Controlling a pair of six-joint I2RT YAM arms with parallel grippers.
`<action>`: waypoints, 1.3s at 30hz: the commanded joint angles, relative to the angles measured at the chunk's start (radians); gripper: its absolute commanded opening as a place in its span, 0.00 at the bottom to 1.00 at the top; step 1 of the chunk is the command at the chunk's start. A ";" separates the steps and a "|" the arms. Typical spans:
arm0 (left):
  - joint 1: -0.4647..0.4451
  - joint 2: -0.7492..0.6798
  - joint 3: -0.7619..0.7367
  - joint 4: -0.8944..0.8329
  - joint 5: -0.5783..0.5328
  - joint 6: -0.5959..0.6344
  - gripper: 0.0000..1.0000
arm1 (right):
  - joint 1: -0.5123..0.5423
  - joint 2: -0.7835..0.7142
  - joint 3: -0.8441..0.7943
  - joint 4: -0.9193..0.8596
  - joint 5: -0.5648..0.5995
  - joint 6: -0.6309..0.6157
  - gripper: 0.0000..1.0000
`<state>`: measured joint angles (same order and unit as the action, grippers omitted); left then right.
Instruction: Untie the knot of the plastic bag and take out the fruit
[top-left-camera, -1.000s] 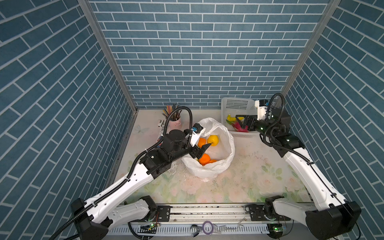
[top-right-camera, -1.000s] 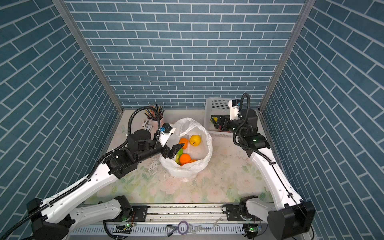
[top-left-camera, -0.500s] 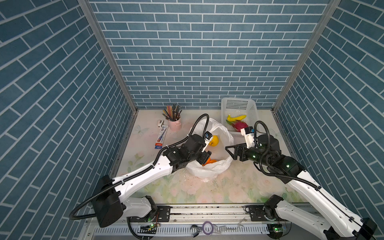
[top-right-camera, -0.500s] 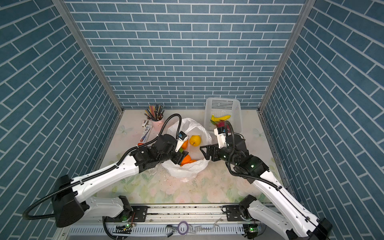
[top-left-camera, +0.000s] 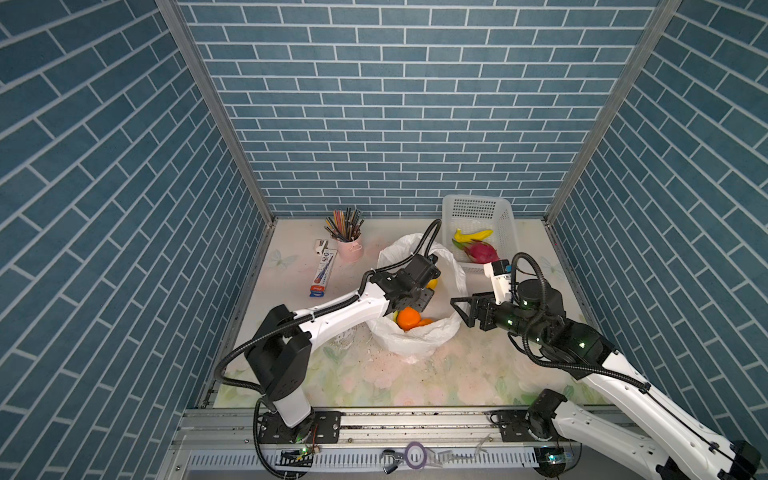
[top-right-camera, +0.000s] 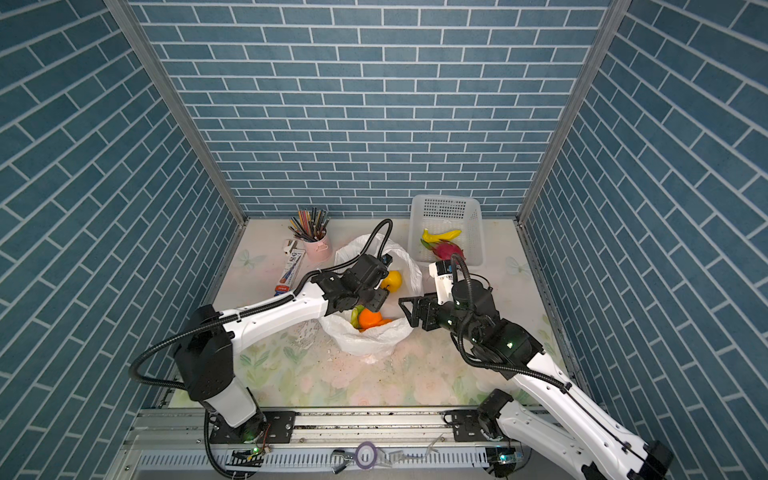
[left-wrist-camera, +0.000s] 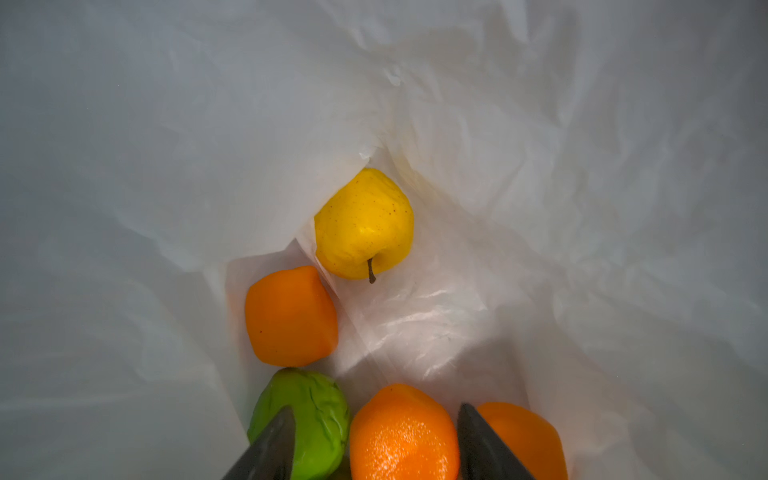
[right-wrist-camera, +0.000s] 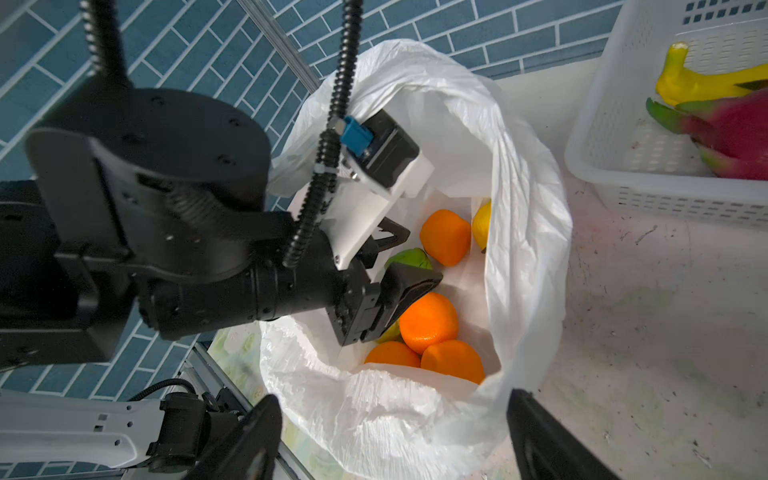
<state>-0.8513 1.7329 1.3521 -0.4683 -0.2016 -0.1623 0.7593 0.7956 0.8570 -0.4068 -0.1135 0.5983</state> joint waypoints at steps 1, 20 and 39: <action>0.043 0.063 0.068 -0.044 -0.040 -0.063 0.63 | 0.004 -0.010 -0.017 0.044 0.021 0.007 0.86; 0.143 0.261 0.112 -0.033 -0.078 -0.123 0.71 | 0.004 0.043 -0.025 0.068 -0.064 -0.095 0.88; 0.190 0.234 -0.019 0.095 0.137 -0.071 0.38 | 0.005 0.163 0.012 0.076 0.054 0.051 0.87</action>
<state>-0.6659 2.0026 1.3636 -0.3832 -0.1139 -0.2359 0.7593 0.9340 0.8589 -0.3393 -0.1070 0.5884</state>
